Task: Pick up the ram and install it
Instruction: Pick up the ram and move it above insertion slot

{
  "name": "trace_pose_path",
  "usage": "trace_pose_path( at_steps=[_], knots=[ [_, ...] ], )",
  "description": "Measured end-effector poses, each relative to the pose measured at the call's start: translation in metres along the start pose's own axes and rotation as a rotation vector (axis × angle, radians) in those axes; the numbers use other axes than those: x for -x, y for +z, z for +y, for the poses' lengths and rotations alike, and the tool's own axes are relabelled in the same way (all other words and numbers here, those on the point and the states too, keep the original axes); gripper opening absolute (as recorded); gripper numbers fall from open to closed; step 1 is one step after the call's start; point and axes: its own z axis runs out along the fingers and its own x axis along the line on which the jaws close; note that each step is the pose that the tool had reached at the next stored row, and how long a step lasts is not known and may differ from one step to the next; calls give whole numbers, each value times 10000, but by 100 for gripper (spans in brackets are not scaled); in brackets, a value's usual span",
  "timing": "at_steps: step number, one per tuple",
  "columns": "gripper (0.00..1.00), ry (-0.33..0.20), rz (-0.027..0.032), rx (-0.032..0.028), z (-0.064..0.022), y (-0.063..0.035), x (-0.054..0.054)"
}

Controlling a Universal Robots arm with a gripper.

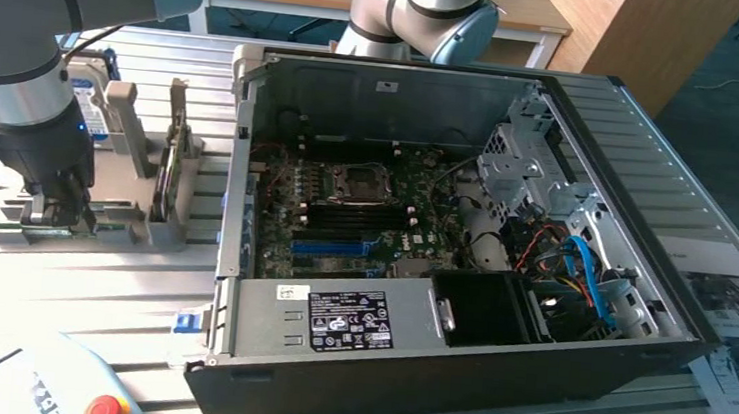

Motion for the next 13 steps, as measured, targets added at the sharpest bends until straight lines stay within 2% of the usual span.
trace_pose_path(
  at_steps=[13],
  knots=[
    [12,0,-1,-2,0,-8,0]
  ],
)
